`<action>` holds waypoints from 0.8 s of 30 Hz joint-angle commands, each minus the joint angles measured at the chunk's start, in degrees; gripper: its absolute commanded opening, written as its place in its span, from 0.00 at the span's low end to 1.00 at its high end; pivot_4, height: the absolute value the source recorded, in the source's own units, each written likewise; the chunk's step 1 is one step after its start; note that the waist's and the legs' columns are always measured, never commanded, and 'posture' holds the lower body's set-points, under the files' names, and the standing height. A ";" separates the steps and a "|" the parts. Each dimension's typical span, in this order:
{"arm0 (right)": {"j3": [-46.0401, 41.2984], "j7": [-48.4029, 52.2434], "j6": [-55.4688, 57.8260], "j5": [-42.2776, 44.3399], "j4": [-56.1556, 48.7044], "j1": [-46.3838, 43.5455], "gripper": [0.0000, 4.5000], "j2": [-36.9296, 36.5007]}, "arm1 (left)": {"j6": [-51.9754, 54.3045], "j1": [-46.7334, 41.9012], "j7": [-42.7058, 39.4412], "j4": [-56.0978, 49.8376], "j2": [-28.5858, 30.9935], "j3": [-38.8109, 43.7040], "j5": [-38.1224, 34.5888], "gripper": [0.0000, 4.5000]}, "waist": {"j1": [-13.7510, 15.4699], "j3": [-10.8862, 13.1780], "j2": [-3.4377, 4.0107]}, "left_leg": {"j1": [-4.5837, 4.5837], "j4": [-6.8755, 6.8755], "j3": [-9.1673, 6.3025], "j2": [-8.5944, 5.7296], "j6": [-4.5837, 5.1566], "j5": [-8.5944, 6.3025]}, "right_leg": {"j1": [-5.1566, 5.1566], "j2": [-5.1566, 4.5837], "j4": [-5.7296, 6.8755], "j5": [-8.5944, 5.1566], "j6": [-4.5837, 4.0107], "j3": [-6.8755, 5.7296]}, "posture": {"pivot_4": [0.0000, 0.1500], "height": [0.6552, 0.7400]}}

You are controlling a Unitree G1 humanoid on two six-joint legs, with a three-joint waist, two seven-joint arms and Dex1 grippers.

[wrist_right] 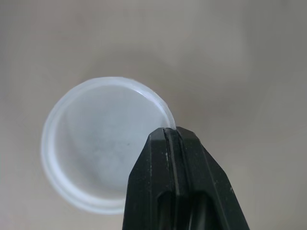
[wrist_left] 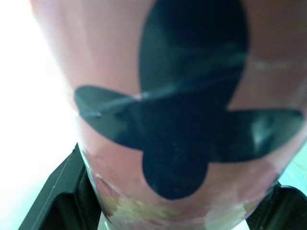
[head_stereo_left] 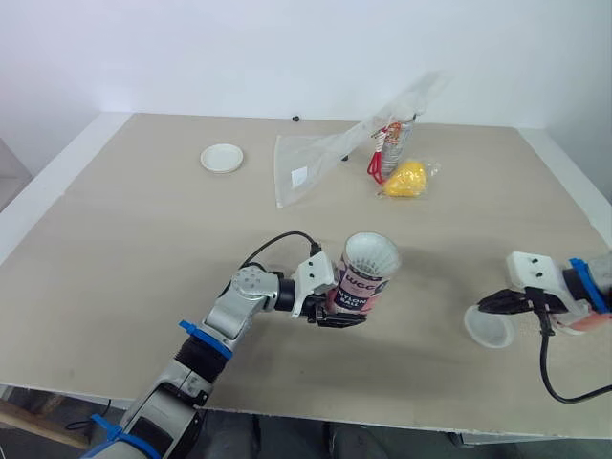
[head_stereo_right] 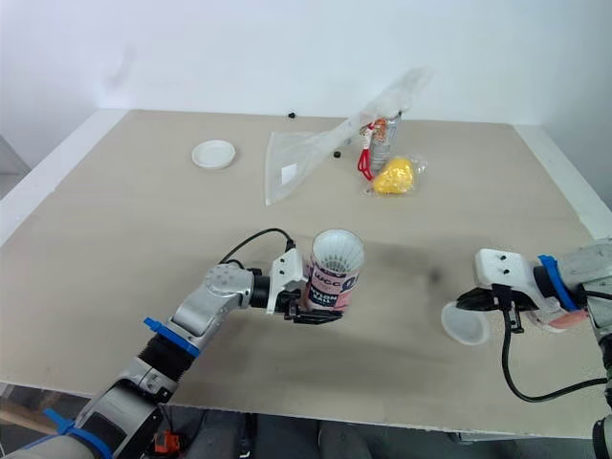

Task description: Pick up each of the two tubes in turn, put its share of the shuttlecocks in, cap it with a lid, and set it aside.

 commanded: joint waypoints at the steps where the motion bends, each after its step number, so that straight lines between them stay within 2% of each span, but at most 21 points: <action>1: -4.68 0.31 6.10 5.22 -11.87 2.27 0.01 -2.79 | 0.26 -1.19 -0.12 -0.19 0.10 0.30 0.06 0.71 | 0.02 0.00 0.00 | 0.00 0.00 0.00 -0.01 0.00 0.00 | 0.00 -0.01 0.00 -0.02 0.03 0.00 | 1.00 1.00; 7: -7.07 -1.21 16.45 10.04 -25.60 -1.51 0.01 -4.39 | 1.56 -1.56 -1.81 0.58 0.12 -0.52 -0.03 0.71 | 0.02 0.01 0.03 | -0.01 0.00 -0.02 0.00 -0.01 -0.01 | -0.02 -0.01 0.00 -0.07 0.08 -0.03 | 1.00 1.00; 10: -6.43 -0.38 20.61 13.08 -29.51 -7.98 0.01 -4.50 | 1.04 -1.28 -2.27 1.59 -0.15 -1.04 0.37 0.71 | -0.01 0.02 0.03 | -0.03 0.00 -0.02 0.00 -0.02 -0.02 | -0.04 -0.04 -0.03 -0.19 -0.13 -0.05 | 1.00 1.00; 18: -0.07 2.68 31.03 16.96 -33.42 -27.48 0.01 -1.04 | -1.96 -0.89 -2.37 3.28 -1.14 -1.40 0.92 0.71 | 0.23 0.04 -0.02 | -0.11 -0.09 -0.09 -0.01 -0.10 -0.09 | -0.07 -0.10 -0.13 -0.33 -0.21 -0.18 | 1.00 1.00; 24: 6.47 3.57 33.76 18.48 -35.41 -36.07 0.01 3.79 | -2.01 -1.57 -2.45 3.94 -1.69 -1.49 0.98 0.71 | 0.35 0.04 -0.01 | -0.22 -0.10 -0.16 -0.01 -0.14 -0.18 | -0.09 -0.13 -0.23 -0.26 -0.02 -0.28 | 1.00 1.00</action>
